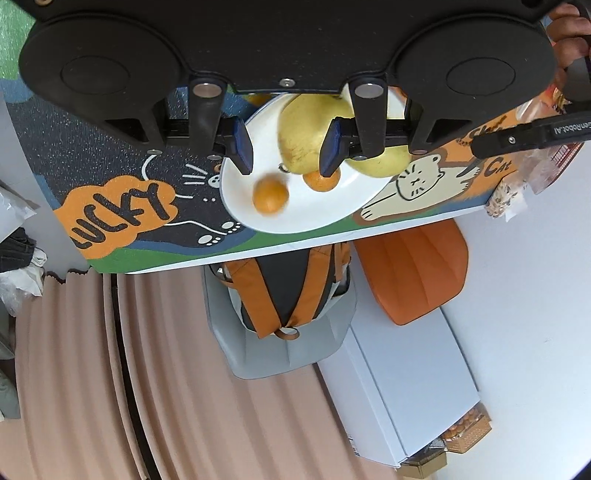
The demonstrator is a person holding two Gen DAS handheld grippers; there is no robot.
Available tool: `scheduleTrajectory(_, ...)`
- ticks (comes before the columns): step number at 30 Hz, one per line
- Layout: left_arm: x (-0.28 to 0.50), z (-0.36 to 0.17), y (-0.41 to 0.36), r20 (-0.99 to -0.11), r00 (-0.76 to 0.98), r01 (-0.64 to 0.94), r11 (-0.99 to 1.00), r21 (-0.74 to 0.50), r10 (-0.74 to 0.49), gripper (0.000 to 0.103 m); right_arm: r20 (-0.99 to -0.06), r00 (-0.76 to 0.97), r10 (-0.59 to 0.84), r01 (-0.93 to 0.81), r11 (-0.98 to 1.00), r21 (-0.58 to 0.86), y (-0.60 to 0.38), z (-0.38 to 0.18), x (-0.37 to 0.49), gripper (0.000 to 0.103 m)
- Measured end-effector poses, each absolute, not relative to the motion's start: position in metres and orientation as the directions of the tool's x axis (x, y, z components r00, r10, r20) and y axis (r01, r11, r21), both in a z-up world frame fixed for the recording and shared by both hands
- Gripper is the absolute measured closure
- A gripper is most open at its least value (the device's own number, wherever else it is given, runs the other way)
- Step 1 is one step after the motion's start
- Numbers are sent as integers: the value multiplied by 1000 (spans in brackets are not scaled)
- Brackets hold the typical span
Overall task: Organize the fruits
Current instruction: 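Lower both tangerines into the bowl and open both tools, then lift both tools away from the bowl toward the small brown fruit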
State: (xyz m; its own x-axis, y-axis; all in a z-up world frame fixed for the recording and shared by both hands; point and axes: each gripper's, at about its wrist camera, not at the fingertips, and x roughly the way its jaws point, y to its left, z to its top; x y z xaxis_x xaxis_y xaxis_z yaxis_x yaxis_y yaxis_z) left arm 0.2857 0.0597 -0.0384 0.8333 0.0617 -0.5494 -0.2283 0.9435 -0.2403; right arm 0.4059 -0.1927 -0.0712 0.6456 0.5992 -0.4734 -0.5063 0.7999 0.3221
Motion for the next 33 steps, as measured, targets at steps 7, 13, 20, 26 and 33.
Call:
scheduleTrajectory(7, 266, -35, 57, -547, 834, -247, 939, -239, 81, 15, -469, 639, 609, -511, 793, 333, -198, -64, 387, 63)
scheduleTrajectory(13, 251, -35, 58, -547, 832, -262, 933, -247, 89, 12, -464, 637, 616, -523, 787, 328, -201, -57, 371, 59)
scheduleTrajectory(20, 234, -34, 63, -551, 830, -273, 927, -255, 93, 11, -463, 634, 619, -531, 784, 320, -199, -54, 354, 55)
scheduleTrajectory(26, 220, -35, 67, -556, 827, -272, 924, -267, 83, 10, -465, 636, 616, -534, 786, 311, -197, -50, 340, 48)
scheduleTrajectory(33, 207, -37, 68, -561, 825, -264, 924, -276, 68, 9, -468, 643, 607, -530, 793, 300, -199, -46, 323, 39)
